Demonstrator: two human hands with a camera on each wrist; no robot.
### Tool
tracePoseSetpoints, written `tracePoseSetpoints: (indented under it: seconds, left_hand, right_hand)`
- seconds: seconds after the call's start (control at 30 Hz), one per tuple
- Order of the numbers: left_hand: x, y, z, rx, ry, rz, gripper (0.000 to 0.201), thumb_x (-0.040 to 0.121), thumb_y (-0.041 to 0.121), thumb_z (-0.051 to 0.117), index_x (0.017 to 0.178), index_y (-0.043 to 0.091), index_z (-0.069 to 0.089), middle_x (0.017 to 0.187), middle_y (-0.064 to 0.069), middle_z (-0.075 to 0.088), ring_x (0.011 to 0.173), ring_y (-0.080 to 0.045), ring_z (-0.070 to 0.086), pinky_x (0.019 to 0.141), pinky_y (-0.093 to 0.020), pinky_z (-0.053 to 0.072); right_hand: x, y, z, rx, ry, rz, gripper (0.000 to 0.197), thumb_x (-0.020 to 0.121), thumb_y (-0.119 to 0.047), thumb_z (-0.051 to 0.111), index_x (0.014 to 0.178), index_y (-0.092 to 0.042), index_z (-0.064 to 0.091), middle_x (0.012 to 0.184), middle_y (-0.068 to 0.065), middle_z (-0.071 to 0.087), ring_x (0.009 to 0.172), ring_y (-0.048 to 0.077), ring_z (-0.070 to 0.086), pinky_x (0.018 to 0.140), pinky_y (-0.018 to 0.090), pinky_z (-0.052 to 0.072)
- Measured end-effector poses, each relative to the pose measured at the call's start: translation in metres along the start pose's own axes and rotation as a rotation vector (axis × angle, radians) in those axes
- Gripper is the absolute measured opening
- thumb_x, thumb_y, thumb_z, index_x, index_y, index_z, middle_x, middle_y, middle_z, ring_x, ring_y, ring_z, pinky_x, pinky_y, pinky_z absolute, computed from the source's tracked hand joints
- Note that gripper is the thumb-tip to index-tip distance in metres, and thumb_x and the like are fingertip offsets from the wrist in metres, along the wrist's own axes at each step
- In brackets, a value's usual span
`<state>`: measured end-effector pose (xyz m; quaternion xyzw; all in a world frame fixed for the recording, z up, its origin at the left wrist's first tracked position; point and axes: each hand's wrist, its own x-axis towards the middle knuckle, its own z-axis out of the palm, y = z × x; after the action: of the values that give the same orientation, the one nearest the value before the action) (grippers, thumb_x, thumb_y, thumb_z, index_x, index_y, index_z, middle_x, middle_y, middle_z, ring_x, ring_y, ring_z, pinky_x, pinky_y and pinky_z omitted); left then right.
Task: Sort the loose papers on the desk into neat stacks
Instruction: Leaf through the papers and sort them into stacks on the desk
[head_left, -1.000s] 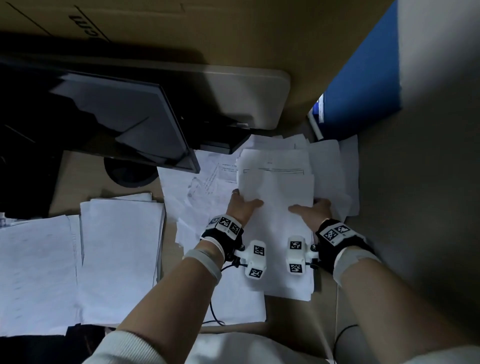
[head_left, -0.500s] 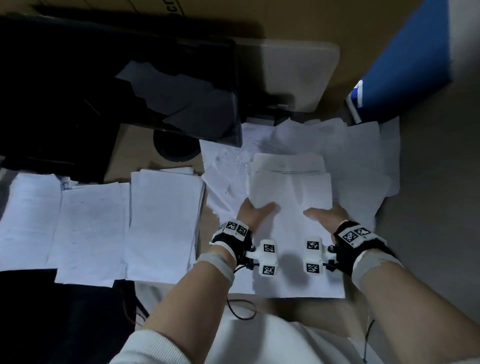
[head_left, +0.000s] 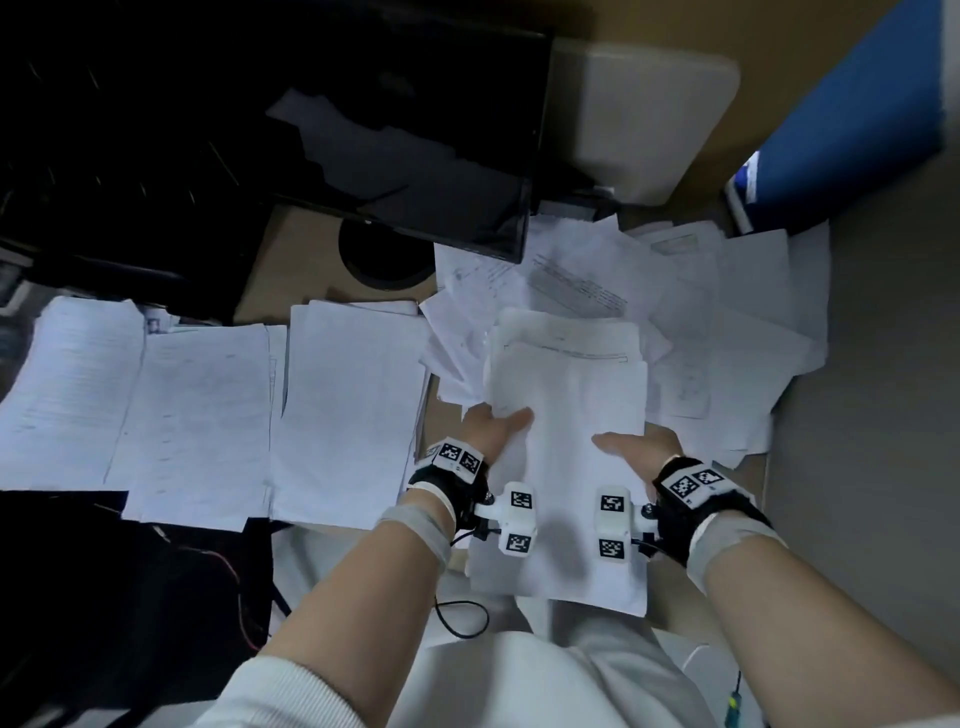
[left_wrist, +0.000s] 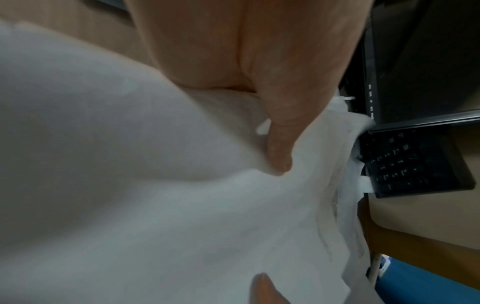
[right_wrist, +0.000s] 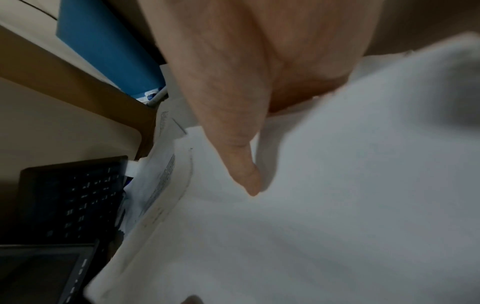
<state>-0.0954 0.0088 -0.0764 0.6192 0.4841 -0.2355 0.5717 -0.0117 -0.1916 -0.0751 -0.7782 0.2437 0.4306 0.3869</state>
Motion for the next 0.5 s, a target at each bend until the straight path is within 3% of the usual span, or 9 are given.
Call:
tracePoseSetpoints:
  seconds: [0.07,0.13,0.17,0.2,0.27,0.33,0.4,0.5]
  left_hand:
    - [0.004,0.003,-0.009,-0.004,0.0,-0.004,0.083,0.075,0.063,0.072,0.136,0.013,0.047,0.127,0.006,0.048,0.117,-0.02,0.051,0.097,-0.029,0.039]
    - [0.011,0.011,-0.018,-0.092,-0.012,0.008,0.122,0.049,0.078,0.078,0.144,0.012,0.041,0.14,0.001,0.052,0.12,-0.027,0.056,0.103,-0.042,0.047]
    - [0.02,0.011,-0.02,-0.122,-0.004,0.022,0.131,0.041,0.08,0.08,0.146,0.013,0.04,0.142,-0.001,0.053,0.121,-0.028,0.057,0.102,-0.046,0.049]
    - [0.035,0.007,-0.02,-0.141,-0.002,0.034,0.133,0.038,0.078,0.082,0.147,0.013,0.042,0.141,-0.001,0.055,0.121,-0.028,0.058,0.102,-0.047,0.049]
    - [0.039,0.018,-0.023,-0.149,-0.024,0.05,0.123,0.04,0.07,0.088,0.142,0.013,0.049,0.135,-0.003,0.062,0.116,-0.027,0.062,0.1,-0.047,0.051]
    - [0.03,0.034,-0.024,-0.104,-0.031,0.123,0.105,0.051,0.052,0.092,0.139,0.013,0.051,0.13,-0.004,0.065,0.114,-0.025,0.064,0.1,-0.044,0.052]
    - [0.027,0.045,-0.021,0.027,-0.043,0.178,0.08,0.069,0.031,0.089,0.135,0.008,0.052,0.124,-0.004,0.064,0.11,-0.023,0.062,0.097,-0.037,0.051]
    - [0.041,0.06,-0.016,0.111,-0.038,0.209,0.053,0.08,0.019,0.081,0.127,0.004,0.059,0.116,-0.008,0.067,0.105,-0.027,0.065,0.091,-0.036,0.054]
  right_hand:
    - [-0.009,-0.006,0.0,0.057,-0.012,-0.027,0.034,0.08,-0.021,0.082,0.107,-0.008,0.065,0.097,0.005,0.07,0.084,0.023,0.062,0.079,0.031,0.048]
    - [-0.018,-0.018,-0.001,0.053,-0.03,-0.057,0.024,0.083,-0.026,0.079,0.096,-0.012,0.062,0.077,-0.004,0.06,0.064,0.012,0.053,0.056,0.023,0.045]
    - [-0.021,-0.024,-0.002,0.04,-0.038,-0.067,0.024,0.085,-0.028,0.077,0.091,-0.013,0.059,0.07,-0.006,0.053,0.058,0.01,0.046,0.046,0.02,0.04]
    - [-0.027,-0.031,-0.002,0.028,-0.041,-0.079,0.024,0.087,-0.029,0.075,0.089,-0.013,0.057,0.069,-0.007,0.049,0.057,0.01,0.045,0.045,0.02,0.039]
    - [-0.022,-0.036,0.001,0.024,-0.034,-0.098,0.02,0.089,-0.022,0.072,0.093,-0.011,0.056,0.078,-0.003,0.056,0.075,0.019,0.054,0.065,0.025,0.046]
    - [-0.016,-0.04,0.007,0.034,0.006,-0.08,0.016,0.091,-0.014,0.07,0.103,-0.008,0.062,0.101,0.009,0.067,0.094,0.028,0.06,0.084,0.033,0.047]
    - [-0.006,-0.041,0.01,0.007,0.036,-0.042,0.019,0.091,-0.014,0.067,0.105,0.0,0.063,0.115,0.017,0.067,0.104,0.034,0.062,0.095,0.04,0.05]
    - [0.008,-0.048,0.005,-0.01,0.087,0.017,0.042,0.095,-0.017,0.062,0.125,0.01,0.053,0.126,0.022,0.06,0.114,0.039,0.058,0.099,0.044,0.045]
